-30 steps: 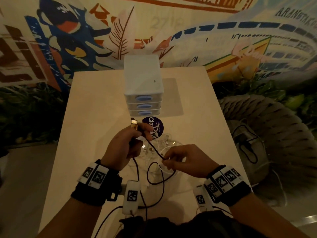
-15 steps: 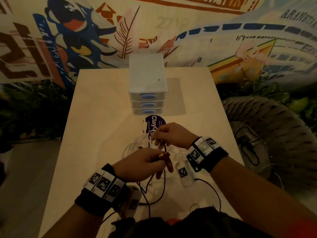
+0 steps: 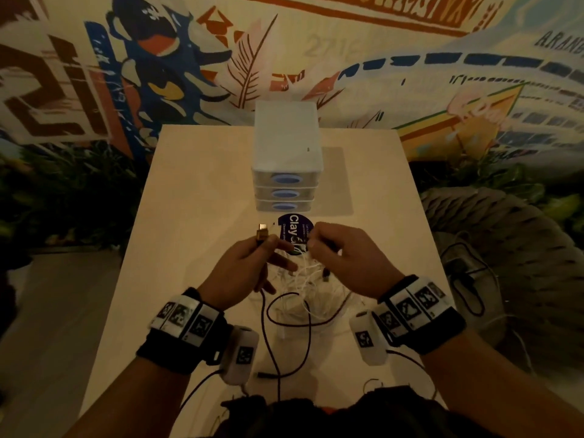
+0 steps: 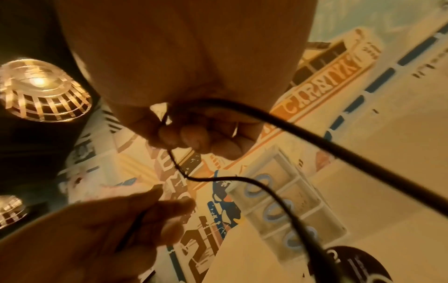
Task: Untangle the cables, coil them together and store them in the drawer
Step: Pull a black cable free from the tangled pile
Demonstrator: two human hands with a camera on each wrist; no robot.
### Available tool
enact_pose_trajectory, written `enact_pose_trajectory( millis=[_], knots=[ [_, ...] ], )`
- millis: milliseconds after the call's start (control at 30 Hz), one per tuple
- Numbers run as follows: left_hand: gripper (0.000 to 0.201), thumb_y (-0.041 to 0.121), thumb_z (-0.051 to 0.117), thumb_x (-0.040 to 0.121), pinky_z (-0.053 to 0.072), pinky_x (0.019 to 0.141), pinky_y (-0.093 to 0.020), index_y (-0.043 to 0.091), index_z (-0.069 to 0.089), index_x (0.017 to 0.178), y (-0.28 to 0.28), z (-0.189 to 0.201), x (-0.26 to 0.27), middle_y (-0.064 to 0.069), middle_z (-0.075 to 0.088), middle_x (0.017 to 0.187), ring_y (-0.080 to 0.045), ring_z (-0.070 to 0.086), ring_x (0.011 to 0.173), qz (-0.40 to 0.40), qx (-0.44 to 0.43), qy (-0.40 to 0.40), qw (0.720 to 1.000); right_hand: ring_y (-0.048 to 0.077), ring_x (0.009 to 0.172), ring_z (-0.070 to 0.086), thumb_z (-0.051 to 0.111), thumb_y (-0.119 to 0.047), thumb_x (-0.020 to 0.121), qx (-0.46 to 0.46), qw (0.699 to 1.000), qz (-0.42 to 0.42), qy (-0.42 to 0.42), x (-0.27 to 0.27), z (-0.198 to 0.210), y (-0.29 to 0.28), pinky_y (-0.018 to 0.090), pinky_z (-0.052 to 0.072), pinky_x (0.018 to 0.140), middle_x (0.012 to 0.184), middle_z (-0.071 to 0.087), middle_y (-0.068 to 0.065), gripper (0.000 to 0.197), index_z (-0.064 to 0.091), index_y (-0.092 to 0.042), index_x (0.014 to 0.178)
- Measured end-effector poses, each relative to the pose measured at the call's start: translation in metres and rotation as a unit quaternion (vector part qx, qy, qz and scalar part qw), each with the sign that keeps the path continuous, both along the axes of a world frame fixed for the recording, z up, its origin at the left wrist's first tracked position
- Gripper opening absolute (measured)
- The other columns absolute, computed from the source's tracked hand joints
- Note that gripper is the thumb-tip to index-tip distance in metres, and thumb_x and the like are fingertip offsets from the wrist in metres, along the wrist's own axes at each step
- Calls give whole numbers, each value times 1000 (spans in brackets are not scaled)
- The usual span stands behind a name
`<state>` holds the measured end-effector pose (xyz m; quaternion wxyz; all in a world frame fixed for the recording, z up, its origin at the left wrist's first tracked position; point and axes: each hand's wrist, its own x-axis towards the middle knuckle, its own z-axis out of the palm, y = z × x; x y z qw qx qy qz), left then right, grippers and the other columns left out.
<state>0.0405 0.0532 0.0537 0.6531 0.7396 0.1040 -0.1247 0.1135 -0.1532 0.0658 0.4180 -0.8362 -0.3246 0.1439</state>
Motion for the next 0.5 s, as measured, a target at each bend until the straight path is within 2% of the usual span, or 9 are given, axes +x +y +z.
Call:
enact_pose_trajectory(
  millis=[67, 100, 167, 233, 300, 367, 433, 500],
  knots=[
    [40, 36, 38, 109, 60, 63, -46, 14, 71, 115, -4, 2, 3, -30, 70, 90, -30, 51, 52, 10, -28, -4, 1000, 4, 72, 58, 55, -31, 101, -34, 998, 59, -19, -8, 4, 4, 24, 47, 67, 80, 63, -12, 15, 67, -27, 92],
    [41, 38, 38, 108, 59, 62, -43, 15, 72, 116, -6, 3, 4, -33, 68, 92, -31, 54, 56, 21, -47, -3, 999, 1, 74, 57, 57, -32, 101, -47, 995, 80, -30, -12, 4, 6, 21, 46, 68, 83, 64, -15, 13, 69, -27, 98],
    [42, 38, 37, 108, 55, 60, -38, 16, 70, 121, -8, 5, 6, -26, 72, 98, -32, 58, 64, 42, -90, 0, 995, -4, 74, 55, 57, -34, 102, -74, 991, 102, -41, -20, 1, 7, 17, 42, 68, 85, 62, -20, 16, 70, -28, 108],
    [39, 35, 37, 109, 53, 63, -38, 17, 67, 126, -7, 8, 7, -18, 74, 101, -30, 58, 69, 57, -126, -7, 990, -10, 74, 53, 54, -37, 102, -83, 991, 99, -29, -26, -3, 5, 13, 38, 67, 81, 57, -27, 19, 68, -31, 115],
    [36, 31, 38, 109, 49, 68, -36, 19, 66, 127, -5, 7, 8, -11, 72, 90, -24, 57, 73, 83, -131, -26, 988, -9, 76, 56, 53, -40, 103, -84, 993, 89, -5, -31, -9, 1, 14, 42, 69, 81, 59, -27, 18, 65, -38, 116],
    [33, 26, 39, 109, 43, 70, -32, 17, 68, 122, -1, 4, 9, -1, 59, 72, -14, 52, 68, 126, -116, -55, 984, -5, 78, 59, 53, -42, 102, -93, 993, 77, 14, -31, -17, -6, 17, 46, 72, 84, 63, -23, 18, 66, -37, 115],
    [29, 18, 37, 110, 48, 71, -32, 14, 66, 115, 4, 4, 10, 5, 44, 63, -10, 44, 60, 177, -117, -86, 973, 1, 79, 60, 54, -44, 101, -122, 991, 61, 15, -29, -27, -19, 24, 49, 74, 87, 66, -17, 20, 68, -35, 111],
    [26, 16, 36, 110, 58, 69, -36, 12, 62, 111, 10, 7, 9, 6, 38, 58, -11, 43, 57, 218, -141, -106, 960, 6, 75, 62, 55, -45, 101, -137, 990, 23, 14, -24, -37, -37, 31, 52, 72, 82, 67, -12, 17, 69, -35, 104]
  ],
)
